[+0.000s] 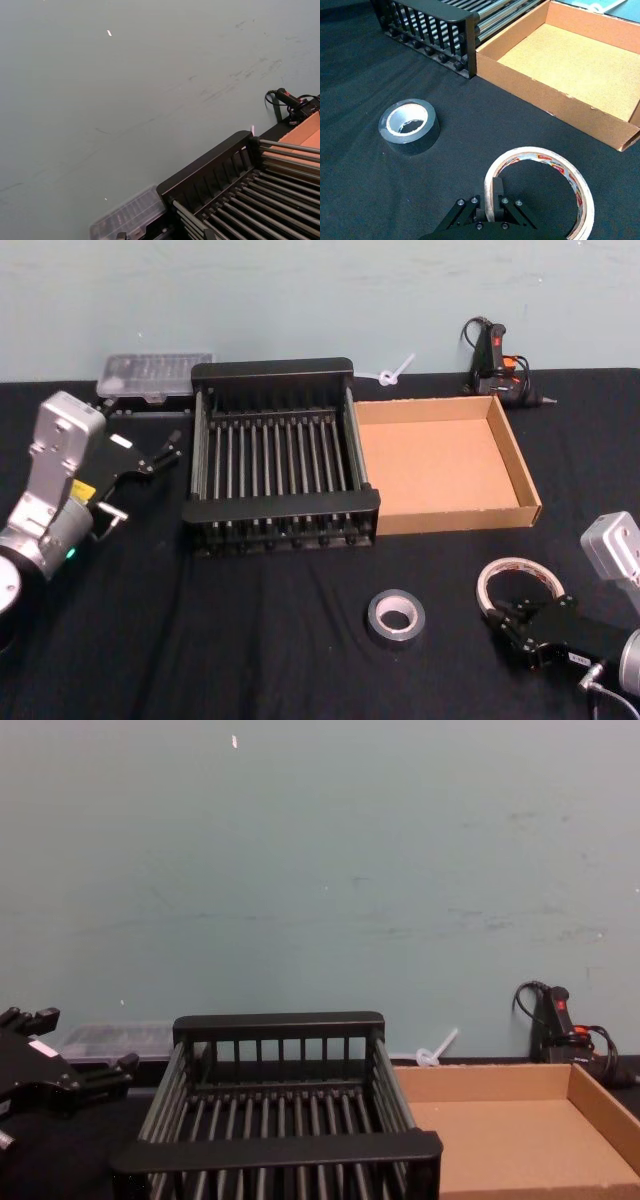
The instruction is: Pick up the white tape and place it into the black box , Pick up the silver tape and place it into the brown box.
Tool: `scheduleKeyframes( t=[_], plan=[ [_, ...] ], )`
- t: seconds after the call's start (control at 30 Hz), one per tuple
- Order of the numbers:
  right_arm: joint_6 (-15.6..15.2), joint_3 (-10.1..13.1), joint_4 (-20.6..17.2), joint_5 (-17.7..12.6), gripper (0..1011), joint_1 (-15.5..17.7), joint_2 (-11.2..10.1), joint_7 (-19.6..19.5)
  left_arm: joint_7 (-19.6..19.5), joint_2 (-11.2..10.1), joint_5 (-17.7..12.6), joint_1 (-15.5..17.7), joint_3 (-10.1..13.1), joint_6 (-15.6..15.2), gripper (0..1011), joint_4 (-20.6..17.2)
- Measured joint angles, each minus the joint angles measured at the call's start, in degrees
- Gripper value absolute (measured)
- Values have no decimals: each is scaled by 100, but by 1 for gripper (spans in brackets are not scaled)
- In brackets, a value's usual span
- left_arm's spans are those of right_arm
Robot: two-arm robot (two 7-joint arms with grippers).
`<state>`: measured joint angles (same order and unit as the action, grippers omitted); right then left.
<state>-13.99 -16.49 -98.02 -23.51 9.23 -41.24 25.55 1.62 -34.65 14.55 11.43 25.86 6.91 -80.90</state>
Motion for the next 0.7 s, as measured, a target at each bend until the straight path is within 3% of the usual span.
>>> scheduleKeyframes(
  t=[0.47, 0.7],
  plan=[
    [3, 0, 0, 0, 95, 0, 0, 1, 0, 0, 0, 0, 0, 0, 1001, 0],
    [199, 98, -102, -65, 95, 50, -12, 34, 0, 0, 0, 0, 0, 0, 1001, 0]
  ],
)
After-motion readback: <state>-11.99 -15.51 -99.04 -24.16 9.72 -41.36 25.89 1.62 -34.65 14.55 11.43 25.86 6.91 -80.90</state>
